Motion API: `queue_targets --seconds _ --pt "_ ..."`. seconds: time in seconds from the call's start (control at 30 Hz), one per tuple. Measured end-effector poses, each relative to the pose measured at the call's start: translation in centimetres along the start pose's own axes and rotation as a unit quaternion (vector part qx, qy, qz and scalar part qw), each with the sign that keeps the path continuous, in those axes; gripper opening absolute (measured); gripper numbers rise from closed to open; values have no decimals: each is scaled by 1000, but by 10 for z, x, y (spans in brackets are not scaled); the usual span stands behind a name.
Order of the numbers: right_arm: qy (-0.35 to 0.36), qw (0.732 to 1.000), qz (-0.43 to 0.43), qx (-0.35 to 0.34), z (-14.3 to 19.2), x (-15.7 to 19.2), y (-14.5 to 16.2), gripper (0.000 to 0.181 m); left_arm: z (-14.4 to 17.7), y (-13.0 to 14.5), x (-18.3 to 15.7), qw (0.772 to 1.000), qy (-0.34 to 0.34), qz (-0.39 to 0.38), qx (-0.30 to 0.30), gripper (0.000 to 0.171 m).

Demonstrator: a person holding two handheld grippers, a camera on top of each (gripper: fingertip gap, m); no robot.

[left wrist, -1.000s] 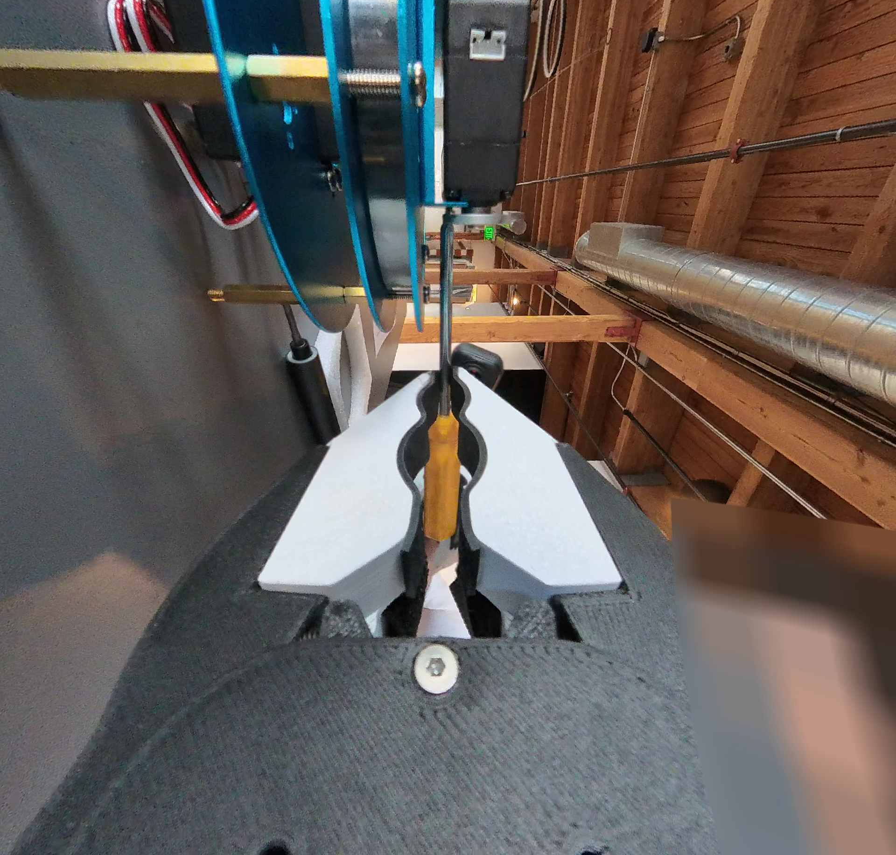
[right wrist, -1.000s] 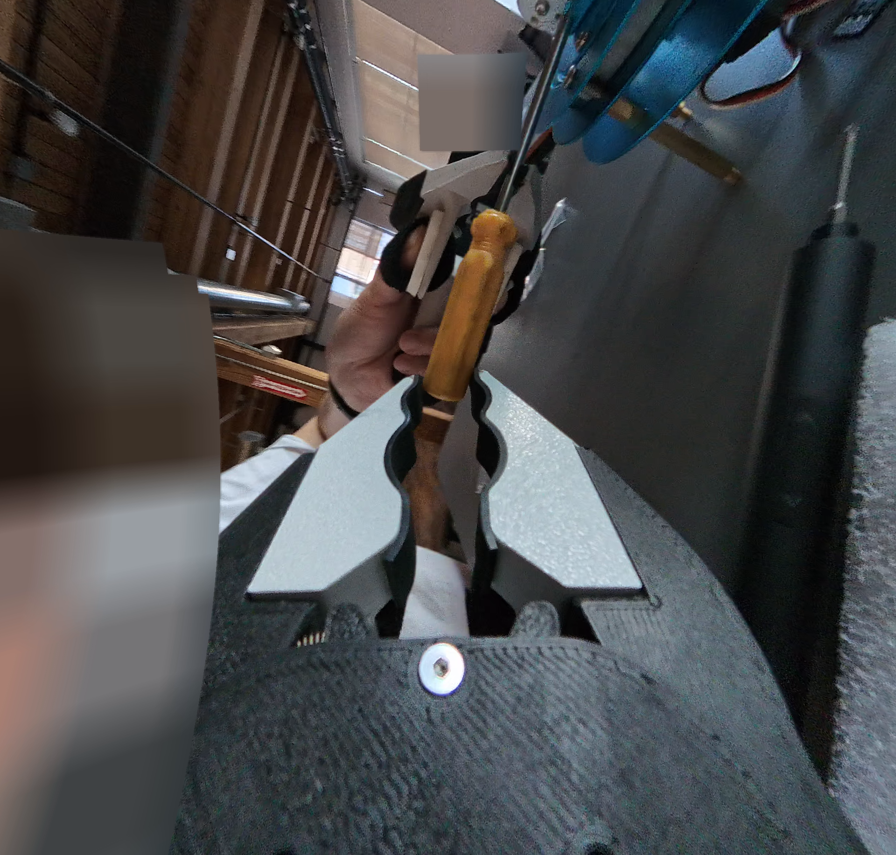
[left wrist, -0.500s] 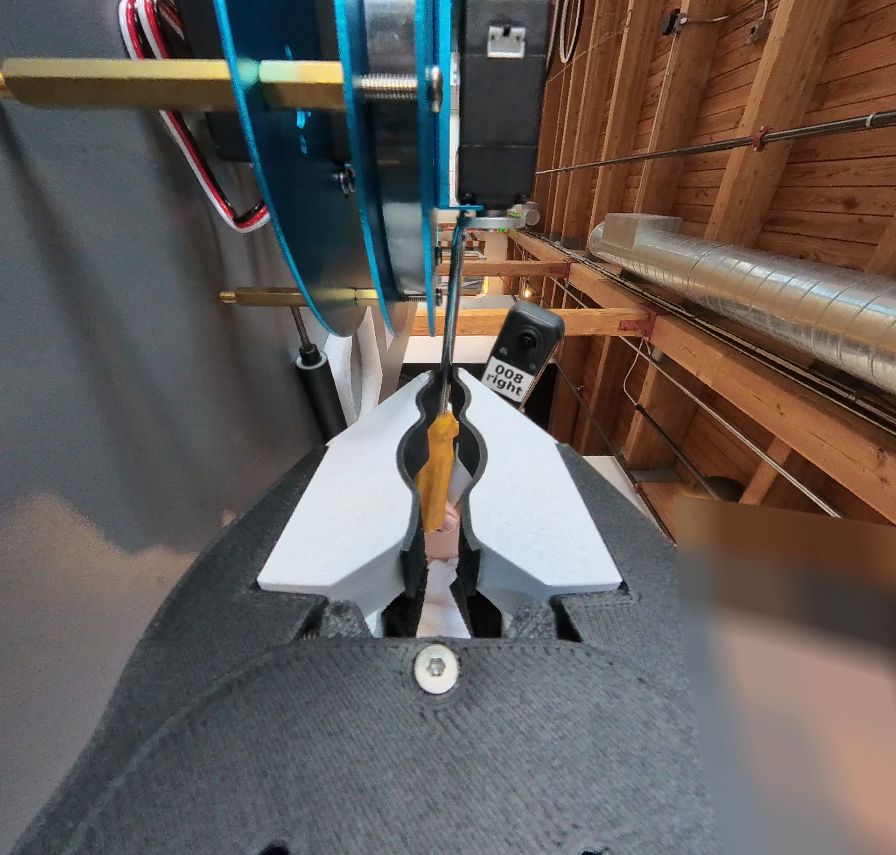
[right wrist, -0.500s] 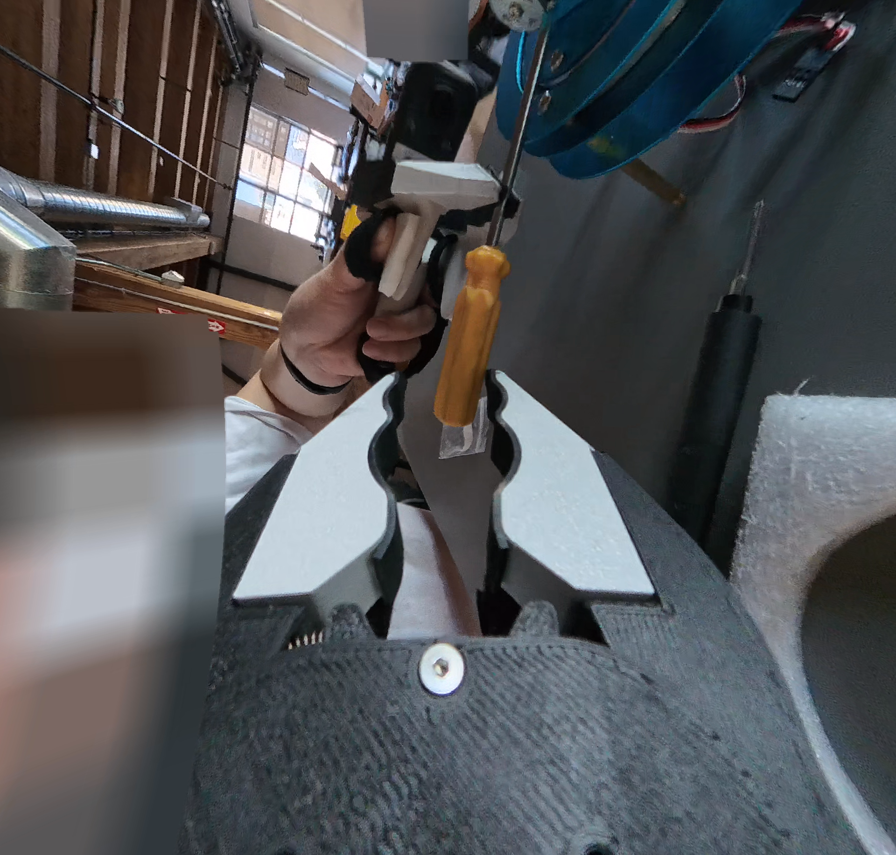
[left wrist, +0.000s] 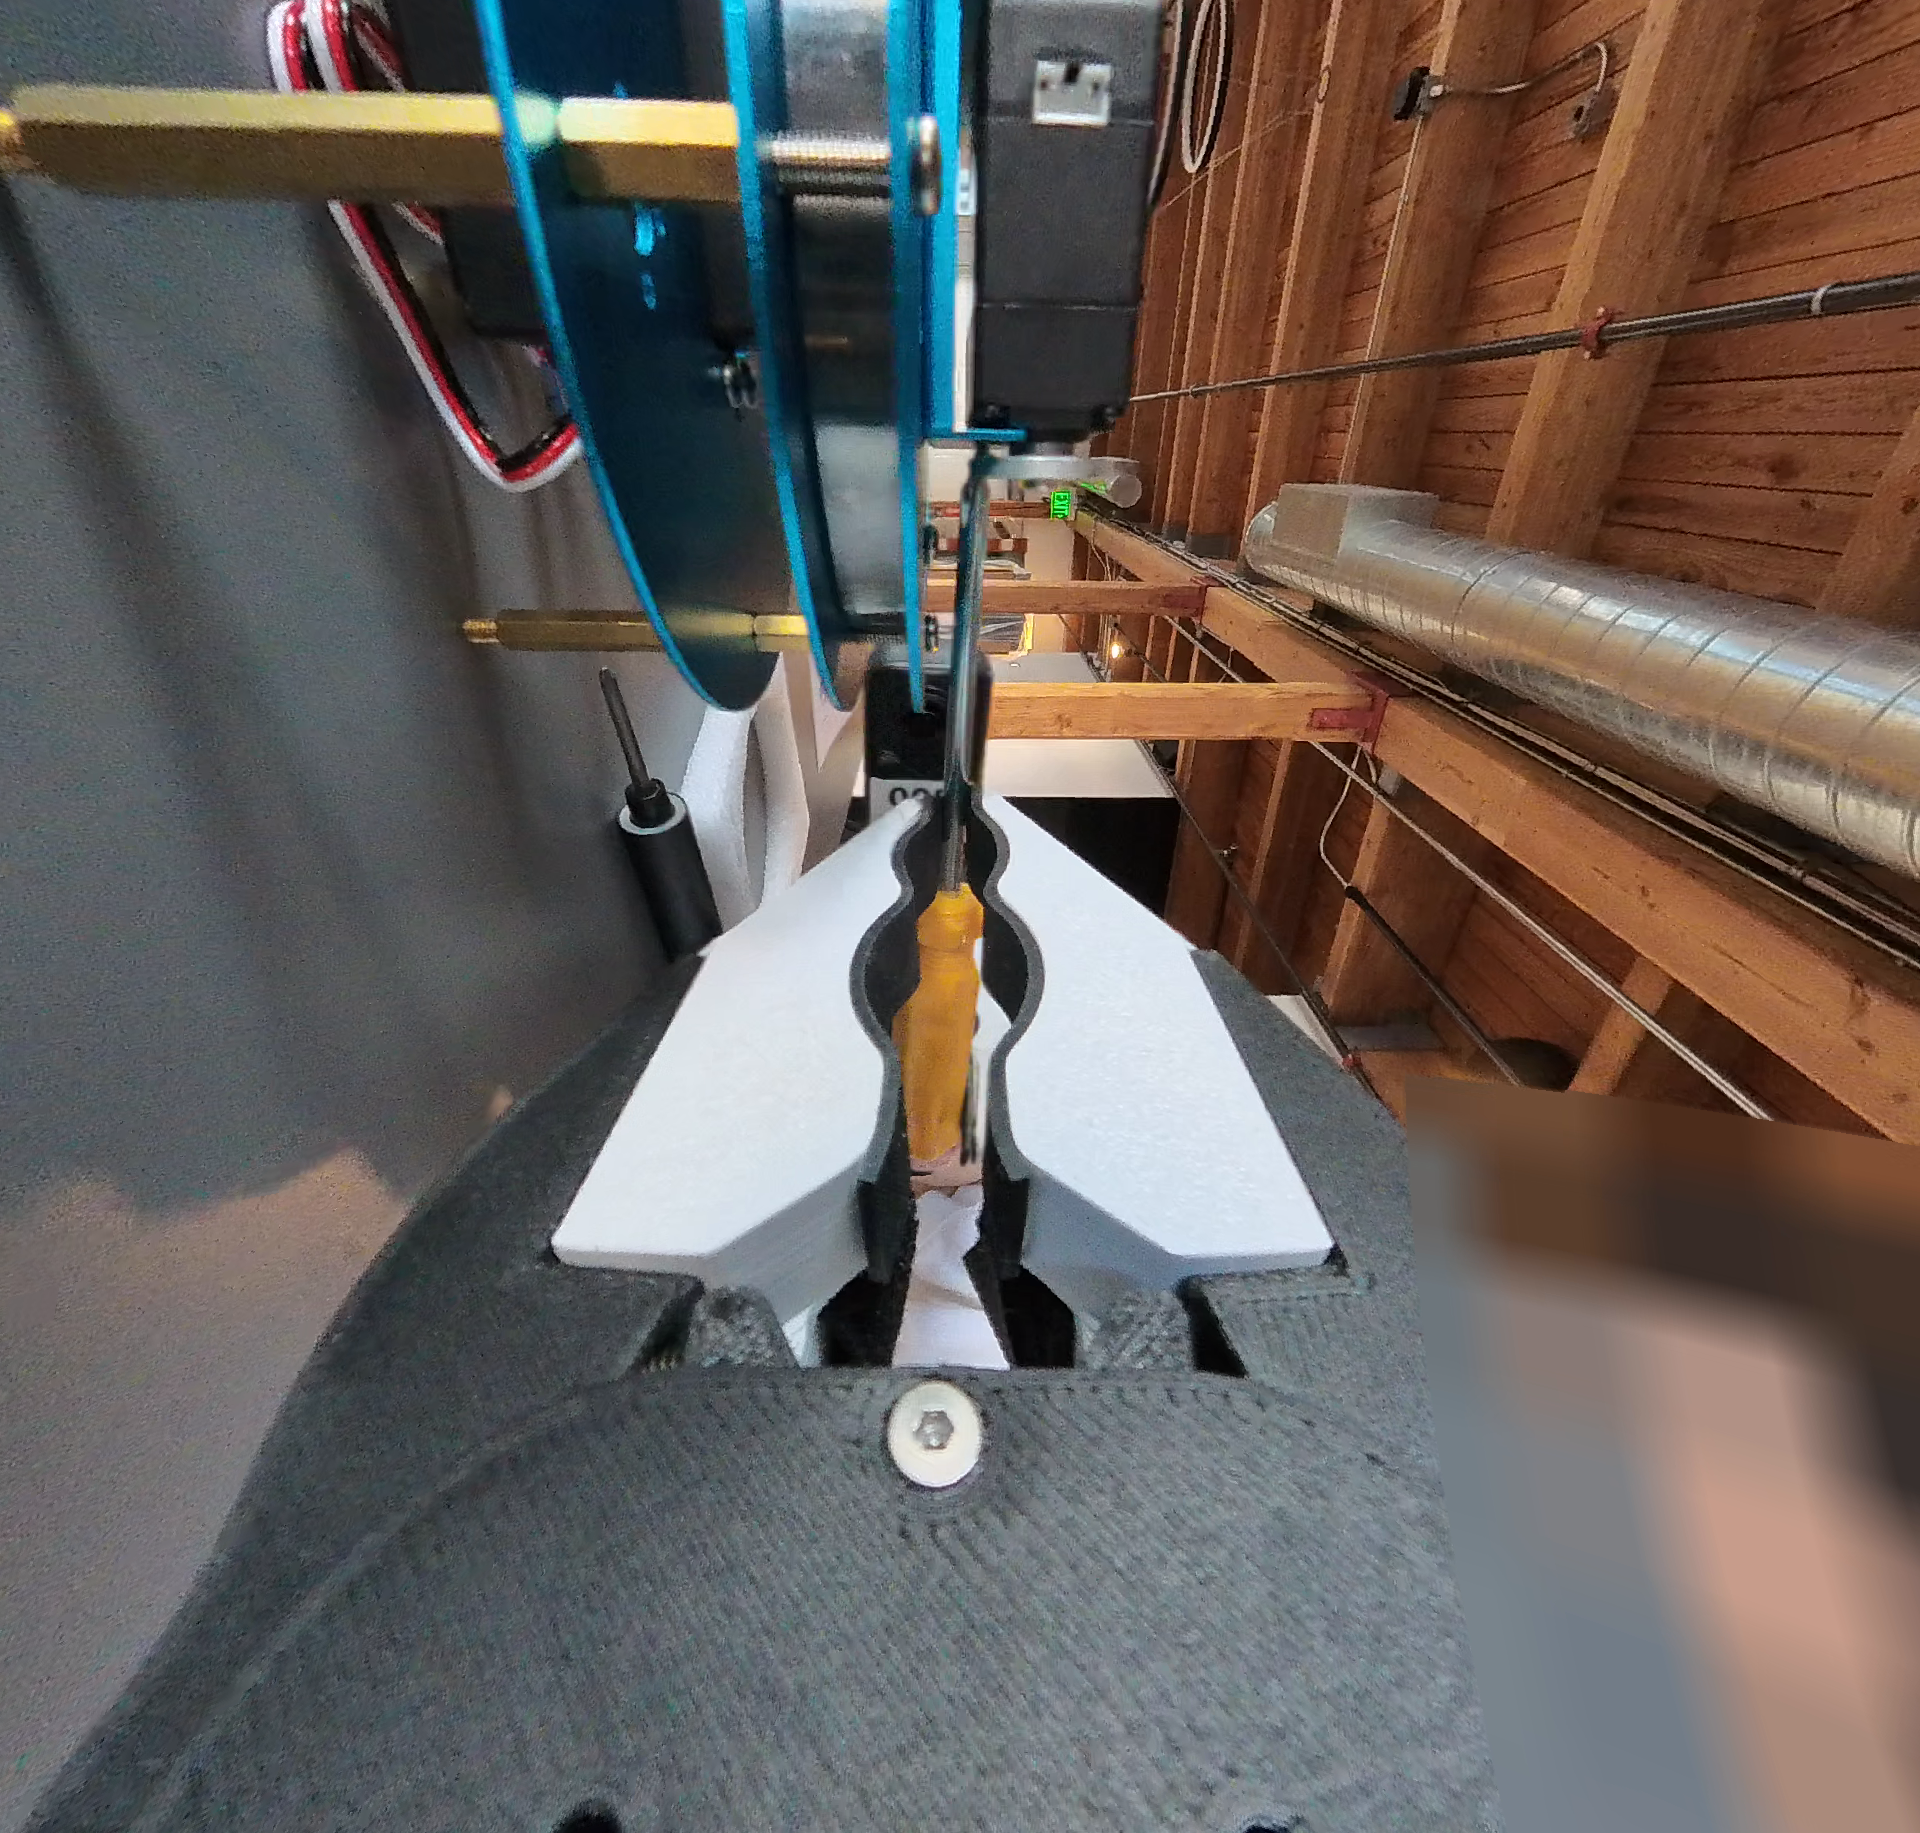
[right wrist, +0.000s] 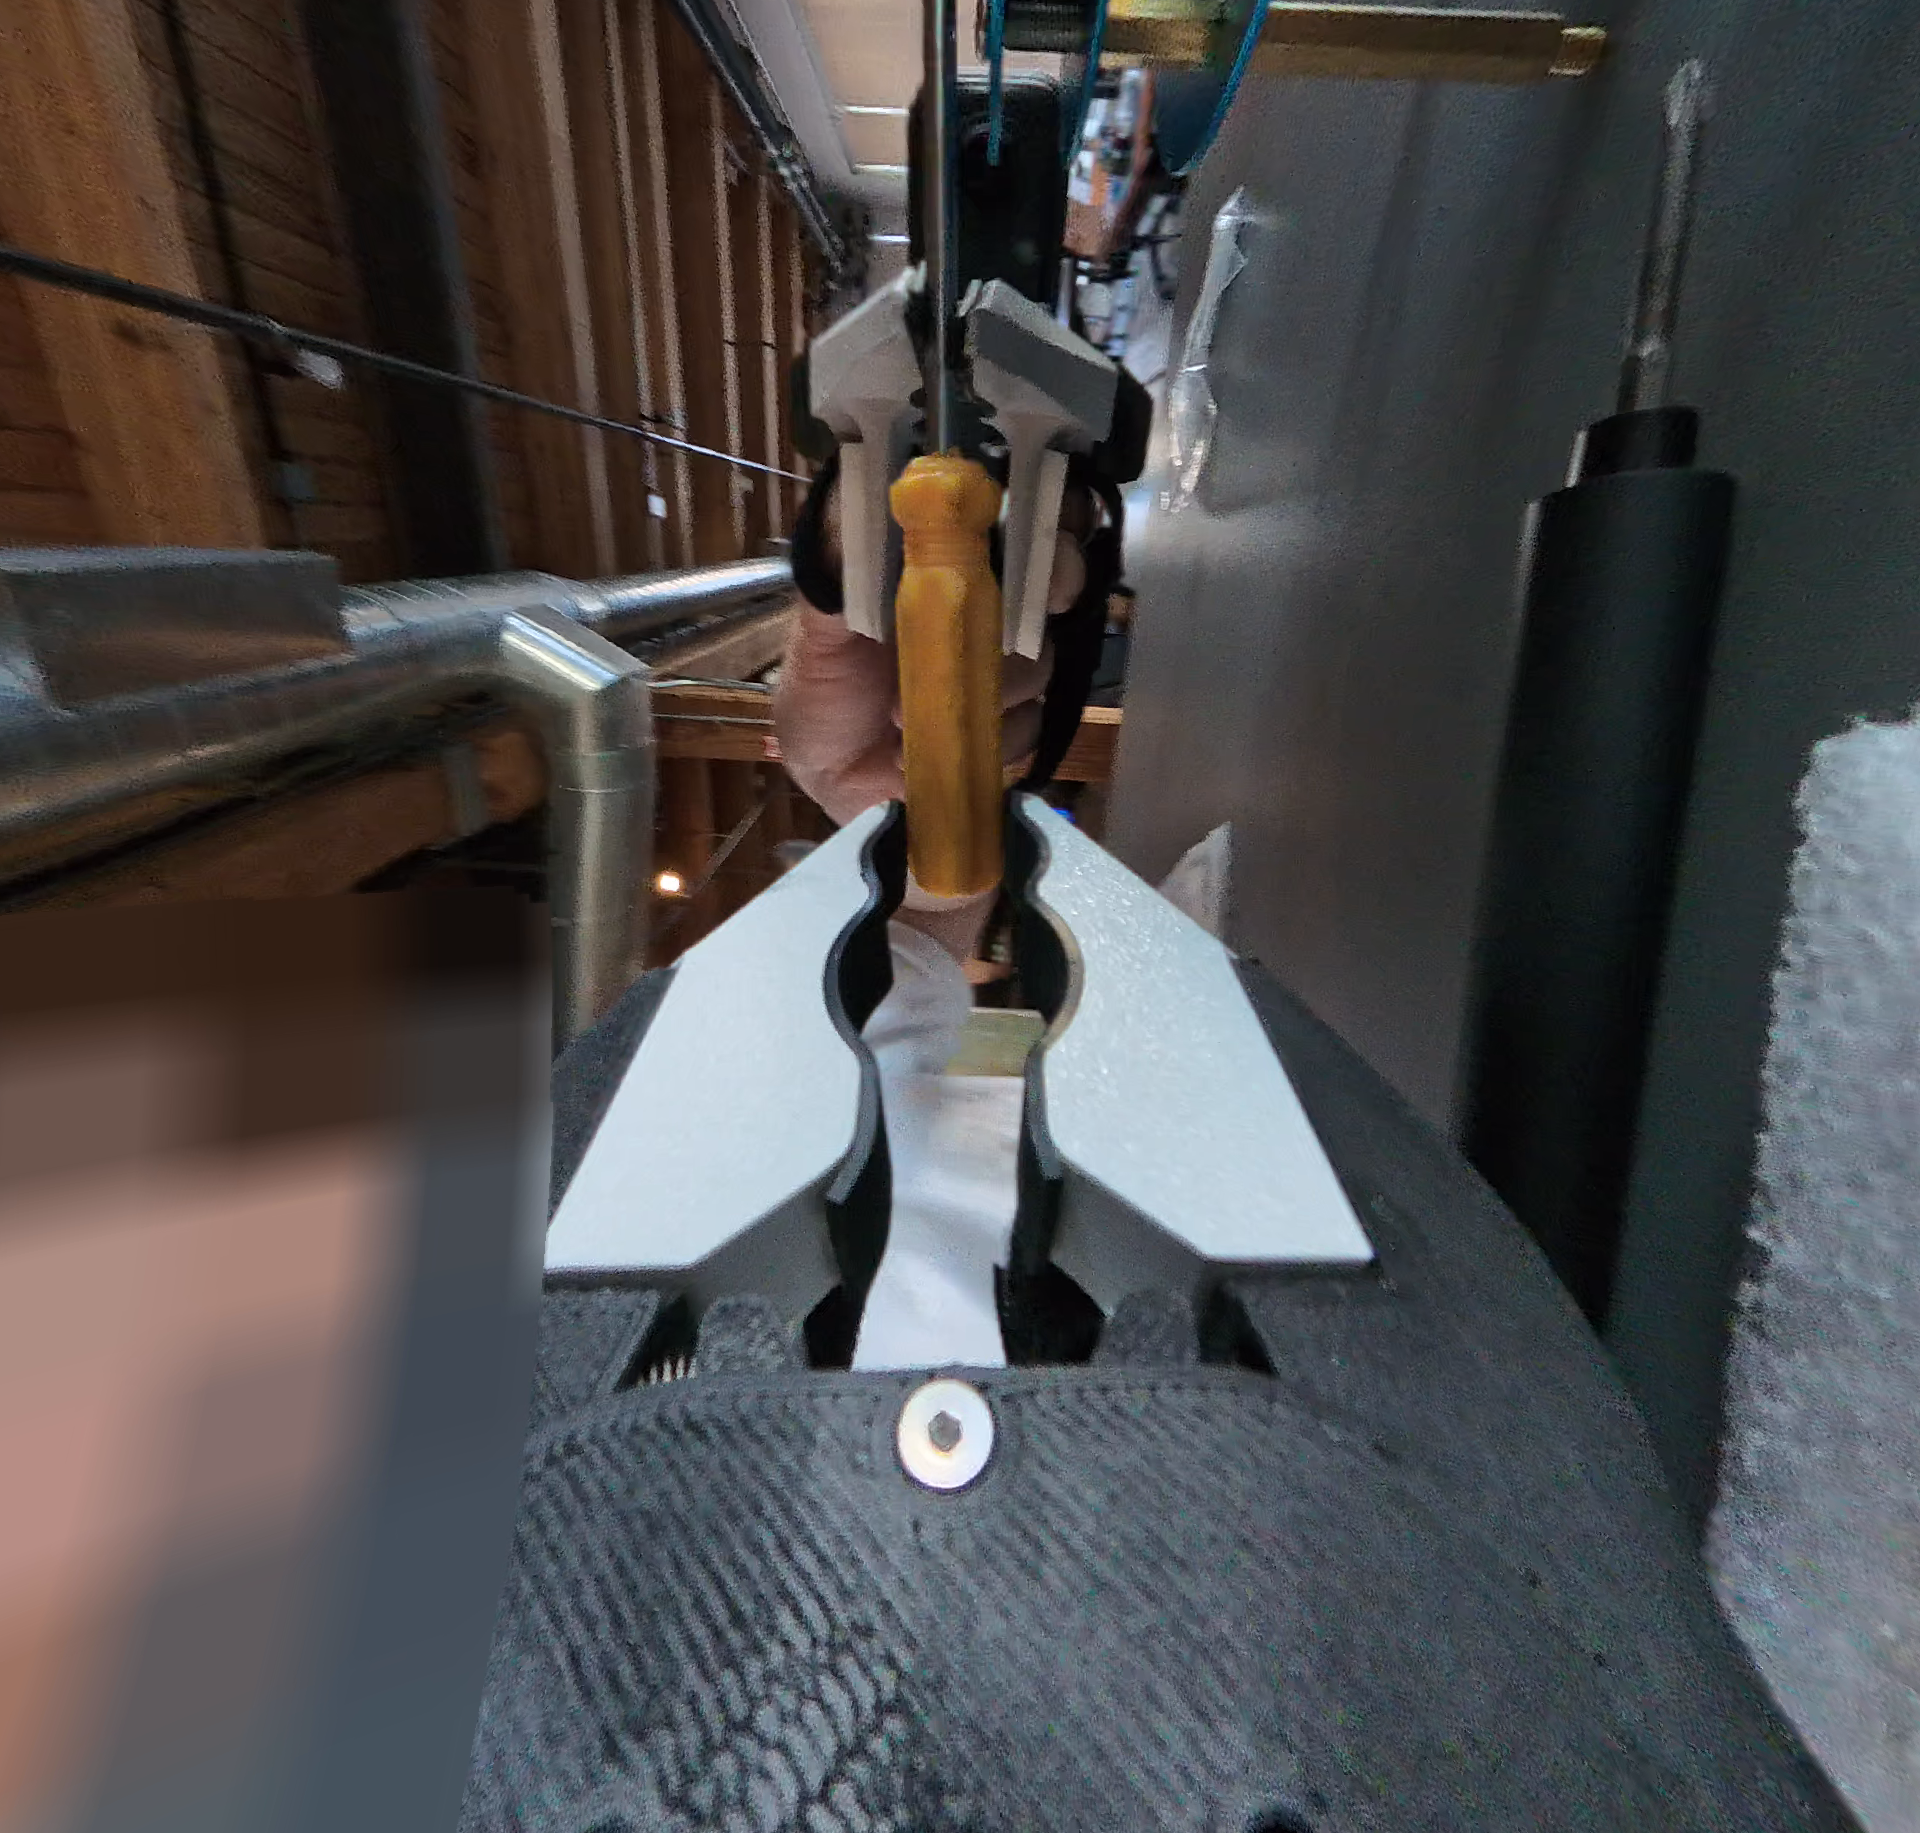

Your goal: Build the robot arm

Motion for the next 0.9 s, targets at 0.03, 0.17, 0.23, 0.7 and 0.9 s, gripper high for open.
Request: queue_targets --seconds 0.03,0.17,0.23,0.7,0.9 --pt "21 1000 21 3 -1 -3 1 25 0 0 1 1000 0 1 0 2" --pt "110 988 112 9 0 -5 0 36 1 1 1 1000 -1 0 -1 2" --pt "126 983 135 1 2 0 -4 29 1 1 0 1000 -2 -2 -1 2" --pt "-6 1000 -5 -22 -2 1 -6 17 3 0 1 1000 -3 -2 -11 2" --pt "84 989 120 -4 -9 7 0 28 4 0 0 1000 -7 -17 -11 2"
Point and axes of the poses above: each gripper's, where its closed fingertips meet, z back along the fingers, y out of its underside, x = y × z across the jaws, the point moved 3 cm from there along z, back along the fingers, and after that the axes turned 5 degrees about -z, right-handed, at the moved point
